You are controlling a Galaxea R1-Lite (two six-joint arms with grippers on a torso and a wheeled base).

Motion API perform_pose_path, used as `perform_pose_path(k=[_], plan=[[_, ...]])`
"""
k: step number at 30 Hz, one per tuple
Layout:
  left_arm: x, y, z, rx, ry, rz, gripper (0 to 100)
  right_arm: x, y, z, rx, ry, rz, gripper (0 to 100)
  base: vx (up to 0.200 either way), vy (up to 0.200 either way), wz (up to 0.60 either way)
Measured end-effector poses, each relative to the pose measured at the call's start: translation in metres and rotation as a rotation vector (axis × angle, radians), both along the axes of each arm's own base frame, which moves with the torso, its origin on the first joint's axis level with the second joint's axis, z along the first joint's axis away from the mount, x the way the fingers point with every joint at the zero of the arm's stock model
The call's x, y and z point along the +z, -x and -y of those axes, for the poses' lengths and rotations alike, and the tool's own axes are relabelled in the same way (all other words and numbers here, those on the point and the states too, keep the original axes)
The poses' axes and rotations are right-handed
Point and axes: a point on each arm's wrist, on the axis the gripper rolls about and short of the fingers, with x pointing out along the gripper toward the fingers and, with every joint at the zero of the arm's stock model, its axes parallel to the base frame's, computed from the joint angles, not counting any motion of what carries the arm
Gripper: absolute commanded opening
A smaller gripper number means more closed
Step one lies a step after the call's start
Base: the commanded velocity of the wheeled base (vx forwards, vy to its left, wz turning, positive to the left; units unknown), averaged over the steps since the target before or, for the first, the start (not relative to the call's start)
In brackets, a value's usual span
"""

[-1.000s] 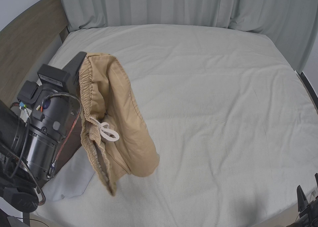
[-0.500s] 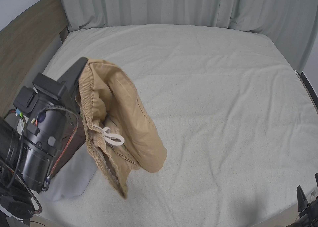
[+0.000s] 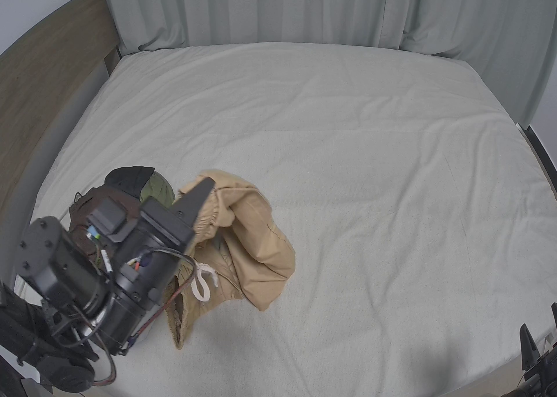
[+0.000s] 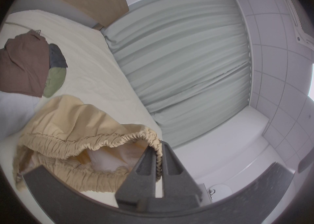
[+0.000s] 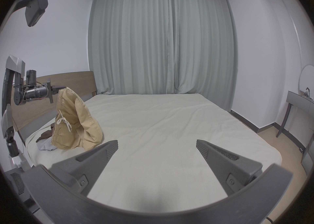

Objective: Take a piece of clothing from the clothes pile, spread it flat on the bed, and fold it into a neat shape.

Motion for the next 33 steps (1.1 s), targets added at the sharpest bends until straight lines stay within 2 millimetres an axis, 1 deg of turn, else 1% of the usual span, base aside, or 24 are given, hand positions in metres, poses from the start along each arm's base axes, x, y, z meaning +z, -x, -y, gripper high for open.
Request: perform_pose_path(k=[3,6,9,12,14,17,21,23,25,28,30,33], plan=[[-0.008,-0.007,0.015,-0.048,-0.021,-0.015,0,0.000,0.000,0.000,0.000,0.000,0.000,100,0.000,0.000,0.00],[-0.016,-0.010,0.041,-0.149,-0.038,-0.020,0,0.000,0.000,0.000,0.000,0.000,0.000,100,0.000,0.000,0.00],[-0.026,-0.005,0.064,-0.270,-0.063,-0.030,0,0.000,0.000,0.000,0.000,0.000,0.000,100,0.000,0.000,0.00],[-0.037,0.003,0.092,-0.417,-0.088,-0.036,0,0.000,0.000,0.000,0.000,-0.001,0.000,100,0.000,0.000,0.00],[-0.040,0.006,0.108,-0.475,-0.086,-0.028,0,0.000,0.000,0.000,0.000,-0.001,0.000,100,0.000,0.000,0.00],[-0.036,0.008,0.131,-0.550,-0.064,0.004,0,0.000,0.000,0.000,0.000,-0.001,0.000,100,0.000,0.000,0.00],[-0.020,0.012,0.158,-0.653,-0.009,0.064,0,0.000,0.000,0.000,0.000,-0.001,0.000,100,0.000,0.000,0.00],[-0.005,0.017,0.171,-0.705,0.042,0.084,0,0.000,0.000,0.000,0.000,-0.001,0.000,100,0.000,0.000,0.00],[0.012,0.021,0.177,-0.744,0.094,0.092,0,0.000,0.000,0.000,0.000,-0.001,0.000,100,0.000,0.000,0.00],[0.047,0.031,0.179,-0.792,0.178,0.108,0,0.000,0.000,0.000,0.000,-0.001,0.000,100,0.000,0.000,0.00],[0.070,0.036,0.174,-0.808,0.227,0.123,0,0.000,0.000,0.000,0.000,-0.001,0.000,100,0.000,0.000,0.00],[0.087,0.033,0.163,-0.795,0.262,0.151,0,0.000,0.000,0.000,0.000,-0.001,0.000,100,0.000,0.000,0.00]])
